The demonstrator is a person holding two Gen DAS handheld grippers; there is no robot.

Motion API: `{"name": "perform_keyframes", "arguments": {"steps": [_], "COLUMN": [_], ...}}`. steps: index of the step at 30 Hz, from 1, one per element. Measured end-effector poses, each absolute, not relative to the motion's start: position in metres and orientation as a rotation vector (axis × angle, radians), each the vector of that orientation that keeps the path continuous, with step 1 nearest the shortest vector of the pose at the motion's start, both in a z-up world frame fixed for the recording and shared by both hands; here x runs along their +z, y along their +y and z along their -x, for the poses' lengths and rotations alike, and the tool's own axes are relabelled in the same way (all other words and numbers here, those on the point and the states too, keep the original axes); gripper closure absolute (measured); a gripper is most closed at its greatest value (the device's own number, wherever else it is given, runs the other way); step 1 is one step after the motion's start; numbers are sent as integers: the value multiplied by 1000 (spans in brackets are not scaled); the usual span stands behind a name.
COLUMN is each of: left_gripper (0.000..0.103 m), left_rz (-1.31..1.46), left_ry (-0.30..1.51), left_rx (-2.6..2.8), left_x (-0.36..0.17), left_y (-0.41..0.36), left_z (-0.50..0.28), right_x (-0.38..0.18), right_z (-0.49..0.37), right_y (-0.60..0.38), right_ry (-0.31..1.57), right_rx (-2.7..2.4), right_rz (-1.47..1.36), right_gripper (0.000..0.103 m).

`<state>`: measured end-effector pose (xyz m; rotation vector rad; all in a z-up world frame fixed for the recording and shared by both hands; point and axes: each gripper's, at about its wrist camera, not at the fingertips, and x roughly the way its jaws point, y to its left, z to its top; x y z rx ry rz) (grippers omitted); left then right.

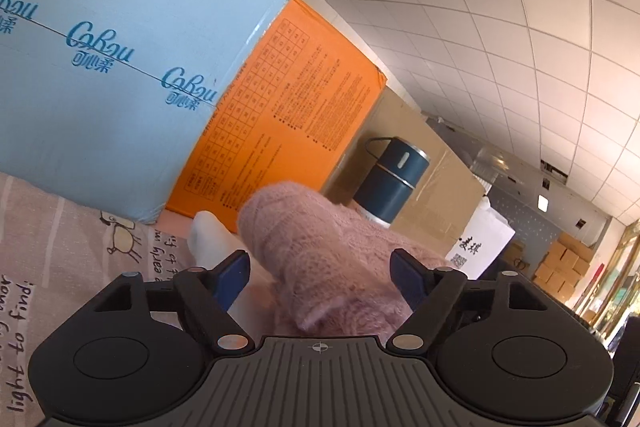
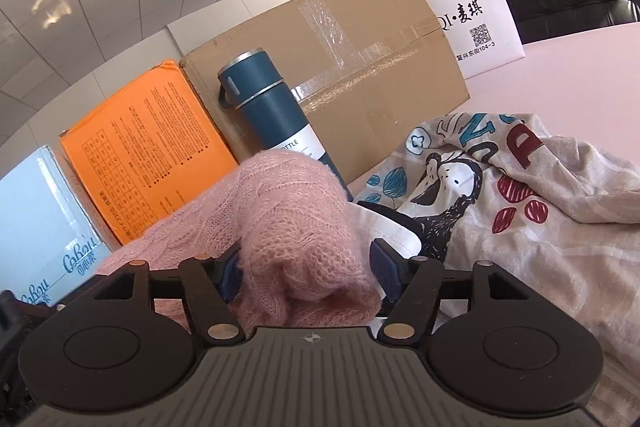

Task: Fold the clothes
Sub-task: 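Grasp the folded sweater with both grippers and lift it toward the white cloth, then lower the sweater onto the white cloth and open both grippers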

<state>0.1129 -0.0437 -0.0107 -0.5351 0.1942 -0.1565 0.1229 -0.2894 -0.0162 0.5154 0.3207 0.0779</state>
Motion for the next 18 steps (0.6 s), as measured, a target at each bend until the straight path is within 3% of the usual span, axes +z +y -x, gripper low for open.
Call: {"name": "perform_keyframes", "arguments": {"steps": [5, 7, 14, 18], "left_gripper": [19, 14, 9, 4], "left_rz": [525, 518, 514, 520], "left_ry": [343, 388, 397, 392], "left_rx": [-97, -87, -70, -57], "left_x": [-25, -31, -34, -33], "left_y": [-37, -37, -37, -36], "left_z": [-134, -140, -141, -137], "right_x": [-27, -30, -34, -39], "right_z": [-130, -134, -133, -134], "right_y": [-296, -297, -292, -299], "right_ry": [368, 390, 389, 399], "right_rx": [33, 27, 5, 16], "right_rz": [-533, -537, -498, -551], "right_gripper": [21, 19, 15, 3]}}
